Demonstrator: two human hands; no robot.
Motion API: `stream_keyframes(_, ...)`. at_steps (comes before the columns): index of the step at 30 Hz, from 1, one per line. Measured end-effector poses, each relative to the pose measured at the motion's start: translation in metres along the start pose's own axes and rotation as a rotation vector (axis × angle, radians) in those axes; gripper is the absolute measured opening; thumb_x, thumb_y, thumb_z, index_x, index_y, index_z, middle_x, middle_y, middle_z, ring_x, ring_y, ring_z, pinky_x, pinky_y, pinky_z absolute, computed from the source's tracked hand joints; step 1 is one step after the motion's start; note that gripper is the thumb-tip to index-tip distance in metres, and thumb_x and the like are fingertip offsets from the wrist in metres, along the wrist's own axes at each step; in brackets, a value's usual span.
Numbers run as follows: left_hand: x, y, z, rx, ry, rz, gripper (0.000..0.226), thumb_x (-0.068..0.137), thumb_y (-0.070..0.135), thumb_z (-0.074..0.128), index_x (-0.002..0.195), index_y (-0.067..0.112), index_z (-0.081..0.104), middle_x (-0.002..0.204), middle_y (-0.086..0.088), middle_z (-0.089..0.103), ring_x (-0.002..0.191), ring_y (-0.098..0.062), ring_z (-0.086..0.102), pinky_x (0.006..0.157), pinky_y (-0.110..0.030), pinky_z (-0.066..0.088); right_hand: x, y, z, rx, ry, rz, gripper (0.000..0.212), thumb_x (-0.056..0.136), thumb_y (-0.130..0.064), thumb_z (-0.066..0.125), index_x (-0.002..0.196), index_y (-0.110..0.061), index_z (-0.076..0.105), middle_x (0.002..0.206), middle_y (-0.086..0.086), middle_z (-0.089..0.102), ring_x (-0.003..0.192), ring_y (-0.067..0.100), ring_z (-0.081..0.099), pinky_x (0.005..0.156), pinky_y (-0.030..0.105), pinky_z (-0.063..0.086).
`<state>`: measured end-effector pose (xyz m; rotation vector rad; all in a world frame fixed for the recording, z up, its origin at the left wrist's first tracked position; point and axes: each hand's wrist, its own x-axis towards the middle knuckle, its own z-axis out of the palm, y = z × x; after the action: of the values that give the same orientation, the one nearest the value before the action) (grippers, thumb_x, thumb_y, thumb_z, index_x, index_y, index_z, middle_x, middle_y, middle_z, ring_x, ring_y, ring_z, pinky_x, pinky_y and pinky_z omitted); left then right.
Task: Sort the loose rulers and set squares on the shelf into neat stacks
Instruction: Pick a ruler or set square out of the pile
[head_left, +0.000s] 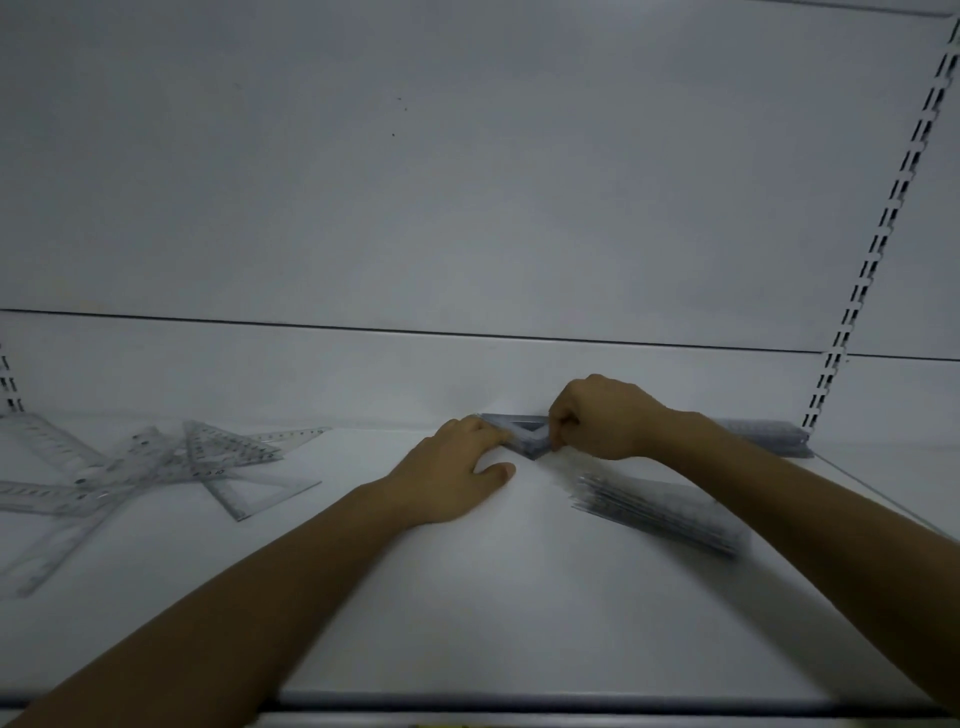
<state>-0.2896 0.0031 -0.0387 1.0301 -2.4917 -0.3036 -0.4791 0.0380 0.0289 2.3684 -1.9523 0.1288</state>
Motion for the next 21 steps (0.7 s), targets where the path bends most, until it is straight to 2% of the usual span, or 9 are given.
stream_keyframes(2,-0.006,0.001,-0.005,0.003,0.025,-0.009,0.039,0.094,0.037,0.049,0.133,0.028,0.048,0.133,0.002,0.045,0.123,-0.016,0.041,0.100,-0.035,0.038,-0.003,-0.016,-0.006,0.023,0.025,-0.022,0.023,0.087,-0.014,0.050,0.084,-0.015,0.073,0.091,0.002,0.071,0.081,0.021,0.063,0.074,0.035,0.054)
stream_keyframes(5,-0.018,-0.002,-0.021,0.139,-0.013,-0.059,0.044,0.094,0.042,0.045,0.137,0.029,0.043,0.139,0.003,0.040,0.126,-0.016,0.038,0.098,-0.035,0.039,-0.001,-0.051,-0.014,0.006,0.051,-0.082,0.024,0.091,-0.022,0.049,0.083,-0.015,0.071,0.086,0.002,0.070,0.077,0.021,0.063,0.066,0.030,0.048)
stream_keyframes(7,-0.031,-0.011,-0.043,0.244,-0.071,-0.105,0.048,0.094,0.047,0.043,0.138,0.029,0.041,0.144,0.003,0.037,0.129,-0.018,0.036,0.100,-0.036,0.036,0.006,-0.079,-0.017,-0.002,0.083,-0.128,0.022,0.090,-0.019,0.049,0.081,-0.024,0.068,0.091,-0.004,0.070,0.081,0.018,0.063,0.069,0.029,0.048)
stream_keyframes(11,-0.078,-0.050,-0.102,0.519,-0.061,-0.142,0.048,0.095,0.048,0.042,0.139,0.028,0.041,0.147,0.001,0.035,0.132,-0.020,0.032,0.102,-0.039,0.034,0.023,-0.143,-0.011,0.046,0.089,-0.184,0.024,0.089,-0.017,0.047,0.098,-0.026,0.068,0.104,-0.004,0.067,0.093,0.017,0.061,0.076,0.029,0.047)
stream_keyframes(13,-0.108,-0.085,-0.128,0.482,-0.054,-0.230,0.054,0.092,0.055,0.043,0.139,0.029,0.041,0.147,0.001,0.036,0.132,-0.021,0.032,0.105,-0.040,0.034,0.031,-0.177,0.000,0.033,0.058,-0.209,0.026,0.092,-0.031,0.050,0.115,-0.026,0.060,0.115,-0.002,0.063,0.102,0.019,0.057,0.081,0.031,0.045)
stream_keyframes(16,-0.152,-0.128,-0.152,0.377,-0.125,-0.376,0.099,0.068,0.088,0.035,0.143,0.024,0.034,0.149,-0.003,0.034,0.134,-0.024,0.032,0.110,-0.042,0.029,0.042,-0.224,0.017,0.020,0.025,-0.180,0.054,0.087,-0.058,0.051,0.128,-0.023,0.049,0.124,0.000,0.057,0.111,0.021,0.054,0.082,0.032,0.040)
stream_keyframes(17,-0.165,-0.137,-0.154,0.334,-0.154,-0.404,0.108,0.063,0.090,0.036,0.145,0.021,0.030,0.151,-0.004,0.032,0.136,-0.024,0.030,0.112,-0.040,0.026,0.045,-0.237,0.023,0.023,0.011,-0.152,0.062,0.084,-0.063,0.051,0.129,-0.021,0.048,0.125,0.001,0.057,0.111,0.022,0.054,0.082,0.032,0.040)
stream_keyframes(19,-0.187,-0.151,-0.152,0.214,-0.171,-0.425,0.112,0.063,0.088,0.040,0.148,0.017,0.023,0.154,-0.005,0.025,0.140,-0.023,0.026,0.114,-0.034,0.022,0.048,-0.258,0.034,0.003,-0.008,-0.112,0.067,0.082,-0.068,0.048,0.127,-0.019,0.050,0.124,0.003,0.057,0.110,0.023,0.055,0.084,0.033,0.042)
stream_keyframes(21,-0.201,-0.162,-0.149,0.107,-0.119,-0.400,0.096,0.075,0.078,0.044,0.147,0.017,0.027,0.154,-0.003,0.027,0.139,-0.018,0.029,0.110,-0.027,0.023,0.046,-0.266,0.044,0.003,0.059,-0.090,0.055,0.087,-0.061,0.046,0.116,-0.017,0.059,0.117,0.004,0.060,0.103,0.023,0.057,0.081,0.032,0.044)
